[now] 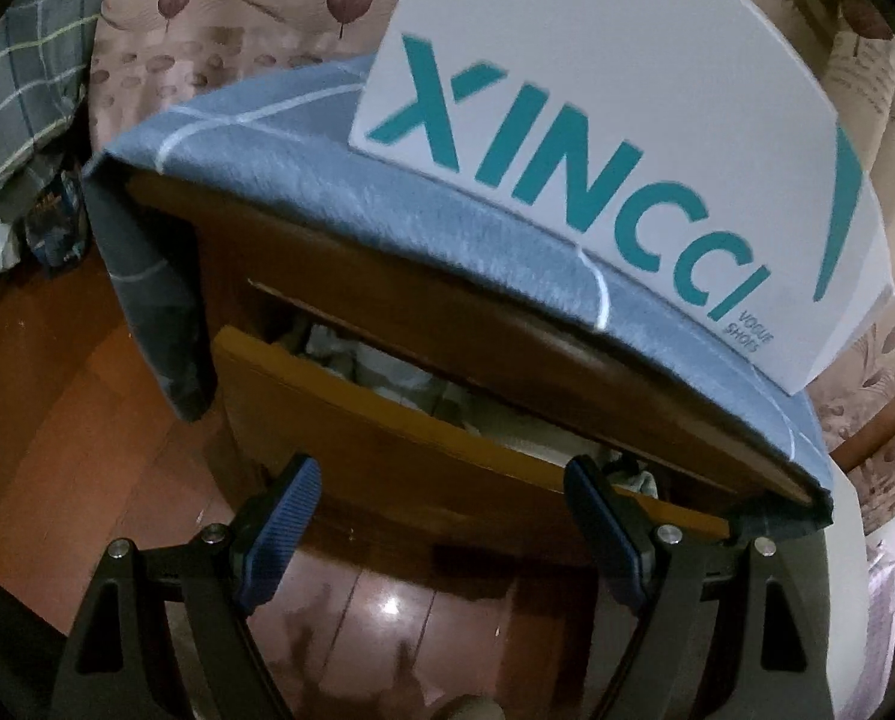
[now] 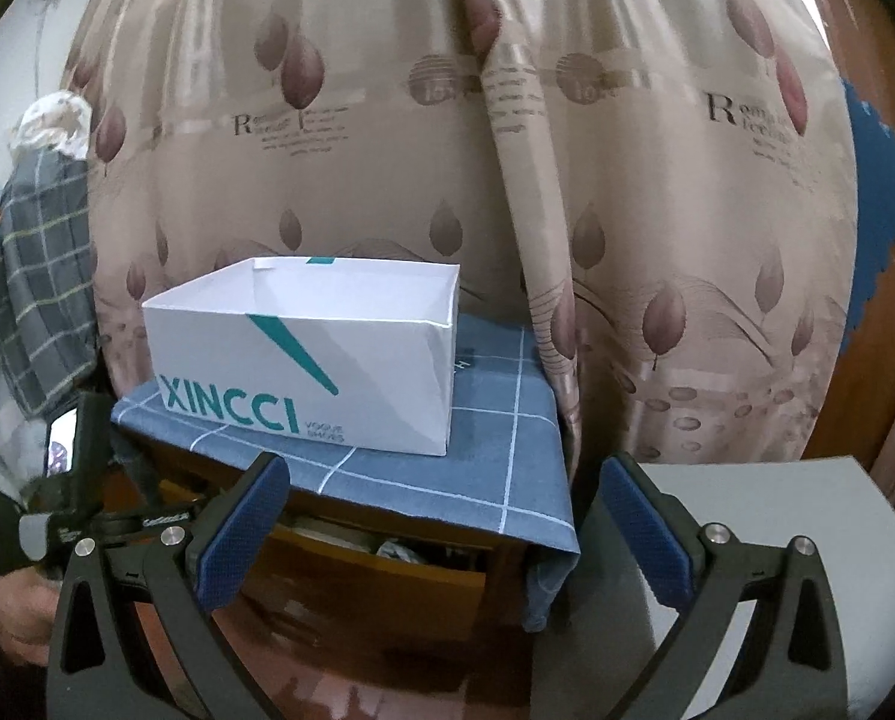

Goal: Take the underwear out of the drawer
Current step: 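Hook the left gripper on the drawer front and pull it open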

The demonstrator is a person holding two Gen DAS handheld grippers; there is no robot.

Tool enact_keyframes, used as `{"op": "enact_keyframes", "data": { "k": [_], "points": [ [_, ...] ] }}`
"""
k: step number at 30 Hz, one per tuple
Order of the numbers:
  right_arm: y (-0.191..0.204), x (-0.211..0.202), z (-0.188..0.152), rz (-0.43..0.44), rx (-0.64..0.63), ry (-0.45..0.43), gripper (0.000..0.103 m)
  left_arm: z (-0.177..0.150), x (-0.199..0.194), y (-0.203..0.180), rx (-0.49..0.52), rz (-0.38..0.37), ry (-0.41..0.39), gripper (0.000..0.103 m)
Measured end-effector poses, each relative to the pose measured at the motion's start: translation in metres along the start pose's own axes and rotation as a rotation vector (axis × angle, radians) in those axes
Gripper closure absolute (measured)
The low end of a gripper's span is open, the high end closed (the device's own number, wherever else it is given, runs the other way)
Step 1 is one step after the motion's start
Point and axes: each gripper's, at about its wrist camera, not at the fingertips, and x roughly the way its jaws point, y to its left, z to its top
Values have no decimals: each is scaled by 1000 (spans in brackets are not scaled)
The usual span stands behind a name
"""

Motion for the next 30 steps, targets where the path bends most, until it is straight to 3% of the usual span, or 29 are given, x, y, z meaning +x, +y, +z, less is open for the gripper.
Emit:
{"op": "enact_keyframes", "data": {
  "k": [6, 14, 21, 30],
  "points": [
    [-10, -1, -1, 16, 46, -5, 0, -1, 11, 12, -126, -39, 0, 18],
    [-13, -2, -1, 31, 66, -8, 0, -5, 20, 16, -160, -55, -34, 18],
    [-15, -4, -2, 44, 76, -10, 0, -12, 28, 40, -359, -118, -113, 18],
    [-14, -4, -2, 59, 81, -7, 0, -11, 43, 57, -440, -131, -114, 18]
  ]
}}
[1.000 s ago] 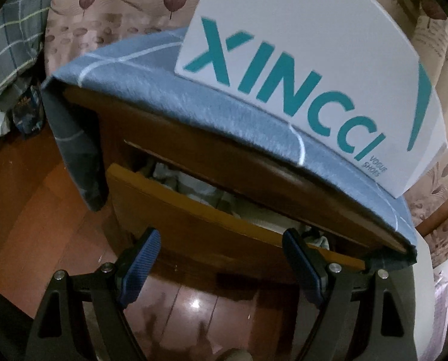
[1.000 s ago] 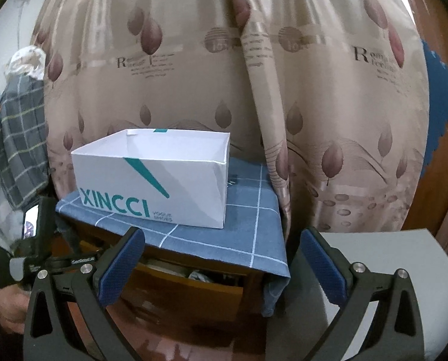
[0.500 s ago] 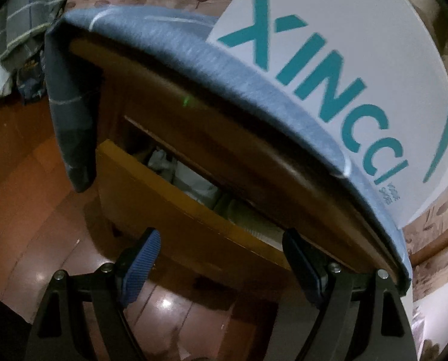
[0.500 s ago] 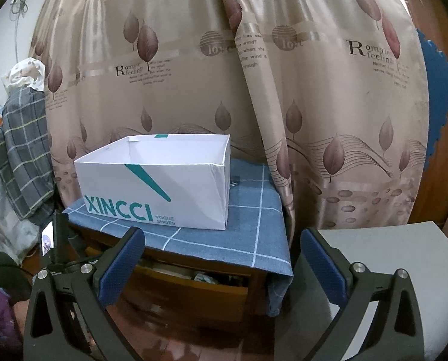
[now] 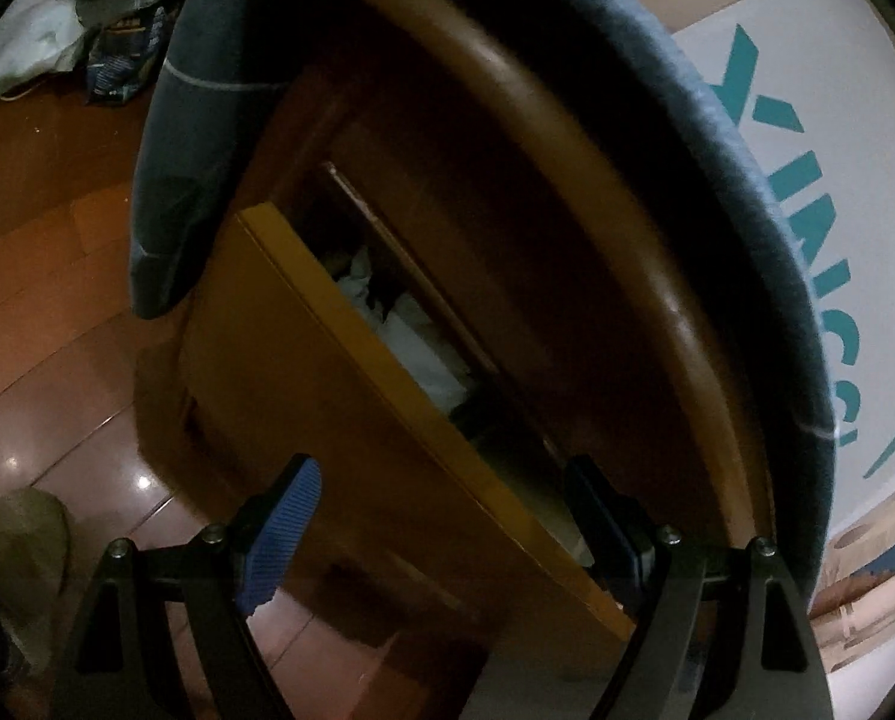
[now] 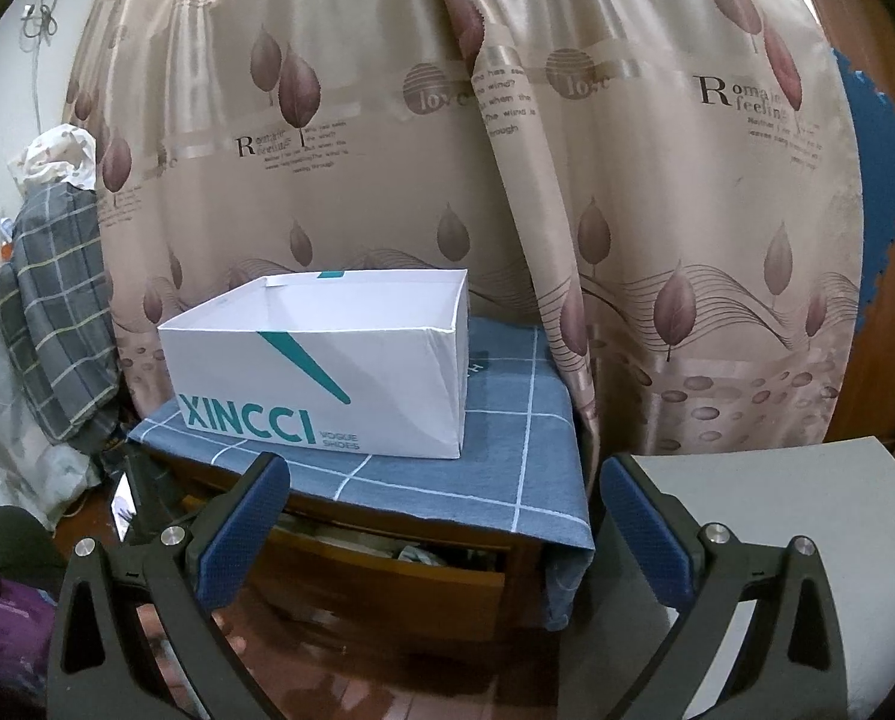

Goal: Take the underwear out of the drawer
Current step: 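Hook the left gripper on the drawer front and pull it open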

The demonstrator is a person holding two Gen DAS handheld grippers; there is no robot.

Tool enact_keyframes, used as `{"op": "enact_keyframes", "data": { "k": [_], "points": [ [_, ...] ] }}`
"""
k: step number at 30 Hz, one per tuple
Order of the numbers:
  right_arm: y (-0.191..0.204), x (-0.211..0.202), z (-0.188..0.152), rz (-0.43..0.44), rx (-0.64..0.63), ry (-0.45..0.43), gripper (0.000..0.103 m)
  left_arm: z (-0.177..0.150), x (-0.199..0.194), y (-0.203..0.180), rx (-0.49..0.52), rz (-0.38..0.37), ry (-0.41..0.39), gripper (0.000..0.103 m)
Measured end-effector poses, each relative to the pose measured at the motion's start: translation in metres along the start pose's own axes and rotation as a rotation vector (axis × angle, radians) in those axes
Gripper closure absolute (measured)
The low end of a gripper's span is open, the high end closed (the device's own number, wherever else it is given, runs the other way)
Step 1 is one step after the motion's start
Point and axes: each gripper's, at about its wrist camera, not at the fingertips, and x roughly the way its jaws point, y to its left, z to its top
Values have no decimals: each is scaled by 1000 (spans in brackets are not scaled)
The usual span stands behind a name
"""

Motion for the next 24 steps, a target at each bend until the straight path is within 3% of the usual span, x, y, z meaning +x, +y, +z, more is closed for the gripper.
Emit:
{"op": "enact_keyframes", "data": {
  "k": [10, 17, 20, 24],
  "points": [
    [0, 0, -1, 11, 2, 3, 0, -6, 19, 8, -90, 14, -3, 17],
    [2, 2, 0, 23, -5, 8, 0, -10, 28, 18, -212, 2, 60, 15],
    [1, 2, 0, 25, -2, 9, 0, -4, 35, 22, -278, 23, 124, 8],
    [1, 3, -1, 34, 4, 15, 0, 2, 32, 15, -241, 97, 169, 1]
  ]
}}
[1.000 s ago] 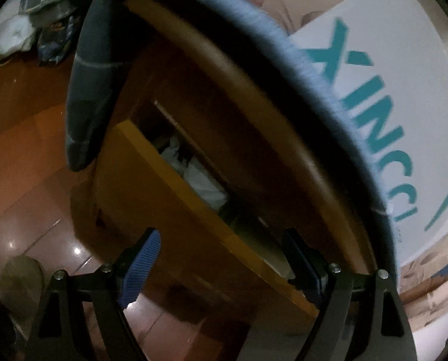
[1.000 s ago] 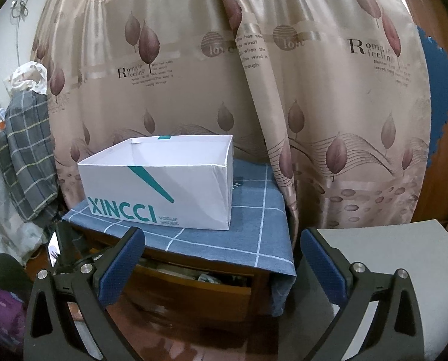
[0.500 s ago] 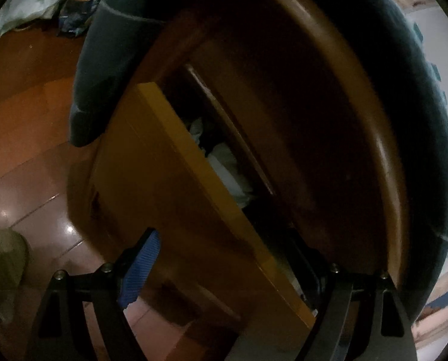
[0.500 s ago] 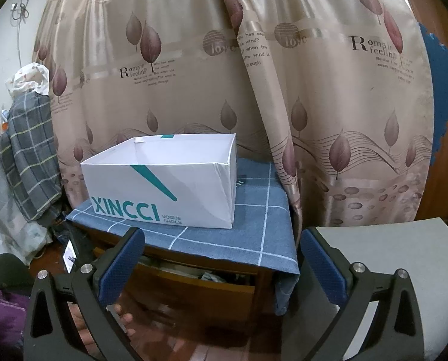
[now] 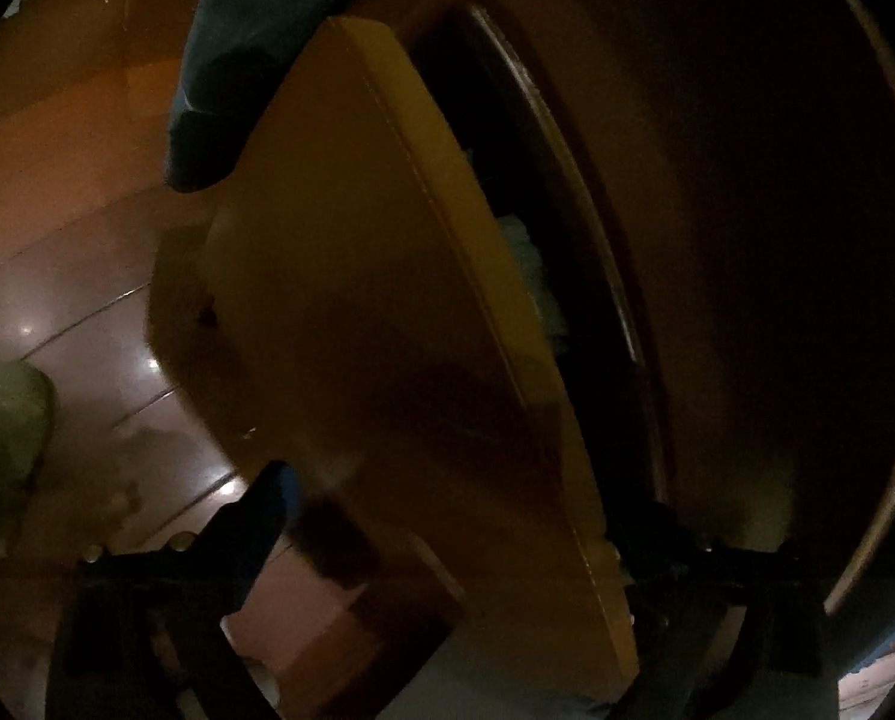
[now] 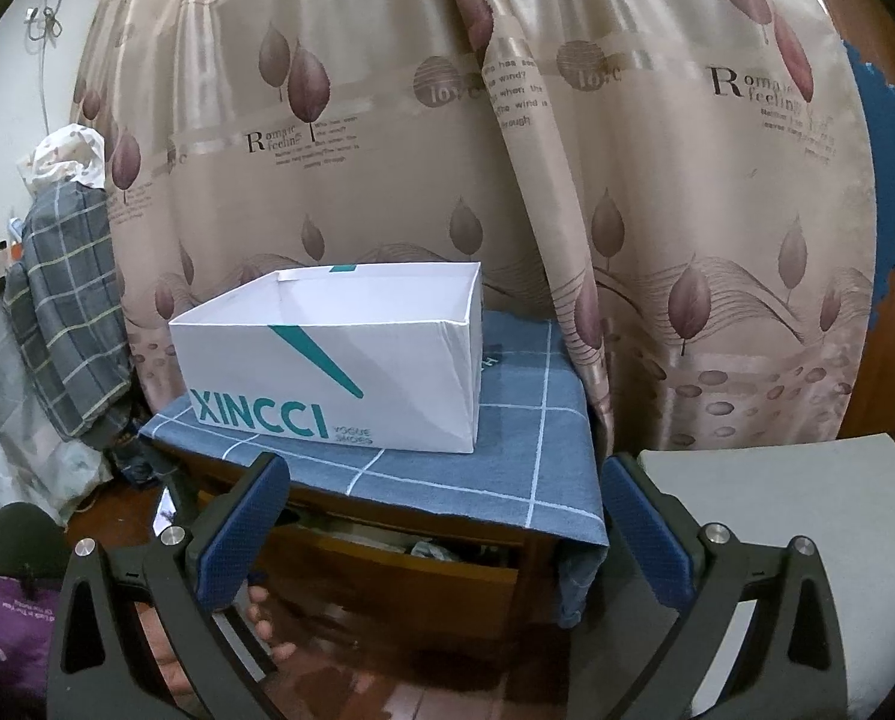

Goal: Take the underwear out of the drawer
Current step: 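Hook the left gripper on the drawer front and pull it open, then reach the left gripper into the drawer and grasp the cream bra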

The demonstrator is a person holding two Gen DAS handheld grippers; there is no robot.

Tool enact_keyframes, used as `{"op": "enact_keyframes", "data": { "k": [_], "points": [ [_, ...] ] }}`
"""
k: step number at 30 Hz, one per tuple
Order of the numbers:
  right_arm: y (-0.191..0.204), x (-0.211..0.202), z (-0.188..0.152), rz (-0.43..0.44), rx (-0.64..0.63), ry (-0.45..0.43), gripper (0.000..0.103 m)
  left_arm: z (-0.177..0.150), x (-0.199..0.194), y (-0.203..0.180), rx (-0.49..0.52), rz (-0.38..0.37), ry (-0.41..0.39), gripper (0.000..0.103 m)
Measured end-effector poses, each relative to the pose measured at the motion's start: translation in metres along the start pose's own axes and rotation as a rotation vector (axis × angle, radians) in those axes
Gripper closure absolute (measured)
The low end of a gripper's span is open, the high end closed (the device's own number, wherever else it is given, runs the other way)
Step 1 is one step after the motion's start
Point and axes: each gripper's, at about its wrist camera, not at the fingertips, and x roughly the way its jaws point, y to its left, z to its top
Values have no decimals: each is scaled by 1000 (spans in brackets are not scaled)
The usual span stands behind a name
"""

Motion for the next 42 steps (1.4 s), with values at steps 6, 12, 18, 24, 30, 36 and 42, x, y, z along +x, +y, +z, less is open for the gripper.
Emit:
{"op": "enact_keyframes", "data": {
  "k": [6, 12, 18, 24, 30, 36, 42],
  "points": [
    [-1, 1, 0, 12, 4, 6, 0, -5, -5, -2, 12, 45, -31, 1],
    [-1, 1, -1, 11, 2, 8, 0, -17, -12, 3, -1, 87, -35, 1],
    [-6, 2, -2, 11, 31, 15, 0, -22, -33, 3, 35, 105, -3, 1],
    [-16, 1, -2, 4, 62, 22, 0, -35, -46, 17, 73, 136, 42, 1],
    [-22, 0, -3, -6, 73, 30, 0, -32, -68, 5, 132, 163, 82, 1],
    [-24, 0, -3, -14, 73, 40, 0, -40, -79, 0, 196, 178, 104, 1],
    [-23, 2, -3, -19, 62, 47, 0, -37, -83, 6, 236, 182, 129, 1]
  ]
}}
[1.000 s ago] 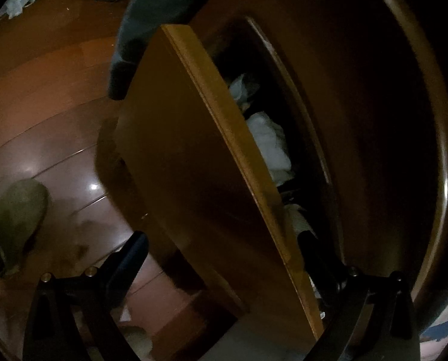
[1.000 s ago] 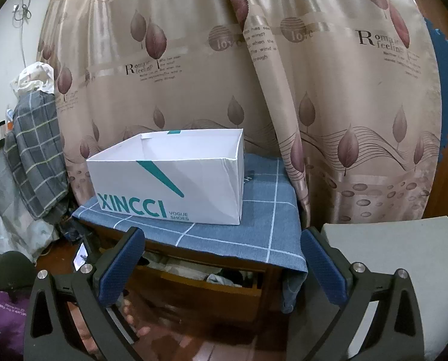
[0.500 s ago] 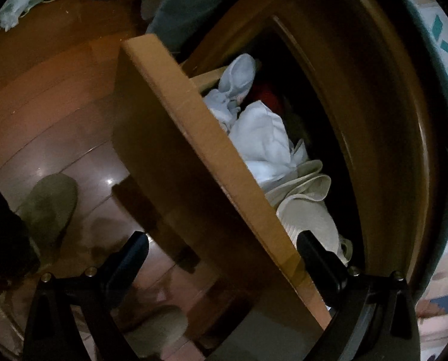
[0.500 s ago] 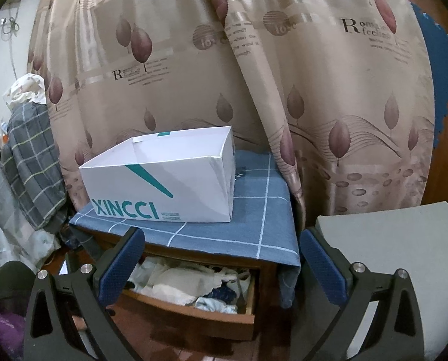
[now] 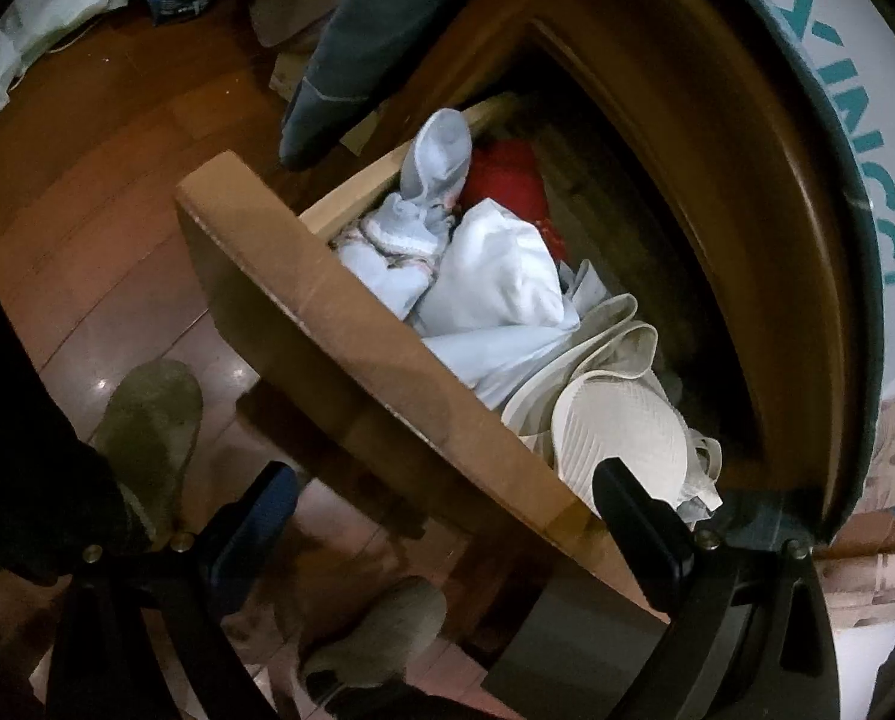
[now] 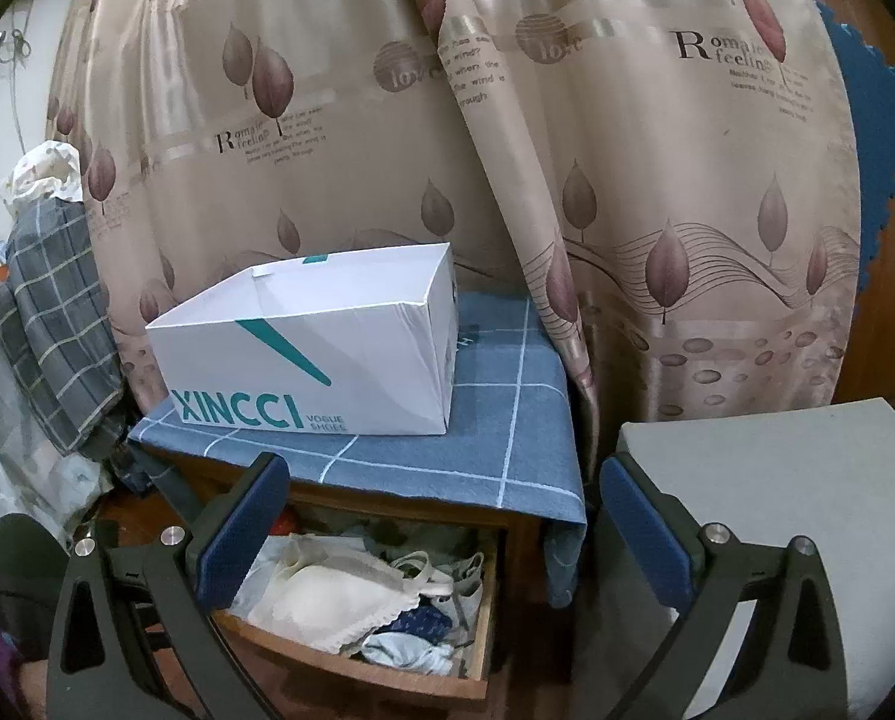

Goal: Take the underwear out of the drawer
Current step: 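Reach the left gripper into the drawer and grasp the cream bra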

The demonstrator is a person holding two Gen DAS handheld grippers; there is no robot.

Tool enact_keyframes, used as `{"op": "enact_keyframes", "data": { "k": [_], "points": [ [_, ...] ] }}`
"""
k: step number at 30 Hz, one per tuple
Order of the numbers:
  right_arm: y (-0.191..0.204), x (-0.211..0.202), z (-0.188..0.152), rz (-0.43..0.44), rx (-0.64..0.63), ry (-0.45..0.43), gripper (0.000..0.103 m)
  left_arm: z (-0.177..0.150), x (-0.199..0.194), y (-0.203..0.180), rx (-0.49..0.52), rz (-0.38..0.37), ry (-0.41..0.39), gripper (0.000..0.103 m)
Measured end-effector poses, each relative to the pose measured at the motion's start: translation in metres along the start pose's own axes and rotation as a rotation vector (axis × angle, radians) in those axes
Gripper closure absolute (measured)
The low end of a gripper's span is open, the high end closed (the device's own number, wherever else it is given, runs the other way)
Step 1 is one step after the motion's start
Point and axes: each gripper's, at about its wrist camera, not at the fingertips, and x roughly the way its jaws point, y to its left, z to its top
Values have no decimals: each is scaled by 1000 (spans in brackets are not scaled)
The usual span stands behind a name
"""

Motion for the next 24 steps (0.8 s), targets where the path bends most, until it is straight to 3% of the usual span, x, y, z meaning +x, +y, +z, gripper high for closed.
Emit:
{"op": "enact_keyframes", "data": {
  "k": [15, 21, 24],
  "points": [
    [1, 2, 0, -5, -8, 5, 0, 20, 12, 11, 30, -27, 69, 1],
    [0, 1, -1, -1, -5, 1, 0, 29, 5, -5, 122, -9, 17, 1],
    [1, 1, -2, -1, -9, 1, 0, 27, -4, -21, 230, 40, -54, 1]
  ]
}}
